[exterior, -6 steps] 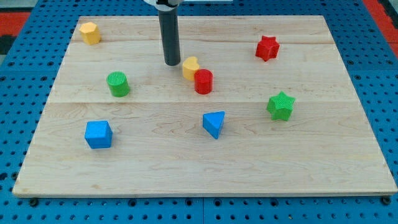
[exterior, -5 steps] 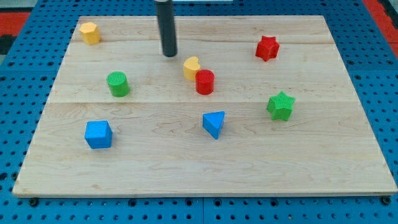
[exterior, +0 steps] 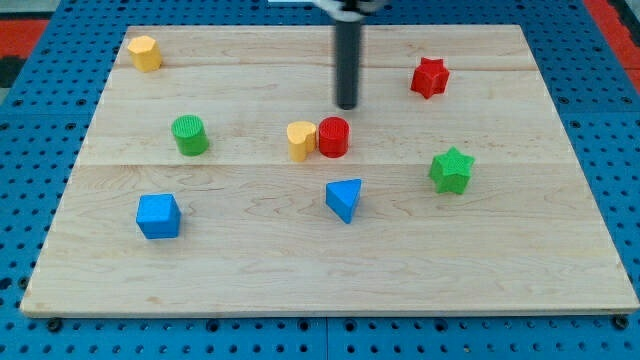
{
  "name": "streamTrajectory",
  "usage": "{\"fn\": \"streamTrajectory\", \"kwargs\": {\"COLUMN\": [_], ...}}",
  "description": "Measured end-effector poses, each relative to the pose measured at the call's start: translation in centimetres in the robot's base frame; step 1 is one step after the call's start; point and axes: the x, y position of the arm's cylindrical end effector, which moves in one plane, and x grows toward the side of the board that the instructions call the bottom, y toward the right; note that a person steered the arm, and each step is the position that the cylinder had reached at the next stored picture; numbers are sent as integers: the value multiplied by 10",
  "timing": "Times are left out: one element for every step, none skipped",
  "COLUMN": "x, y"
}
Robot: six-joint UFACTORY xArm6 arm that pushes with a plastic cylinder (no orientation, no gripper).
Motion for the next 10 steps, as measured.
{"fn": "streamTrajectory", "kwargs": {"x": [34, 97, 114, 114, 135, 191, 187, 182, 200, 174], "y": [101, 118, 67, -17, 47, 23, -54, -107, -68, -27]}}
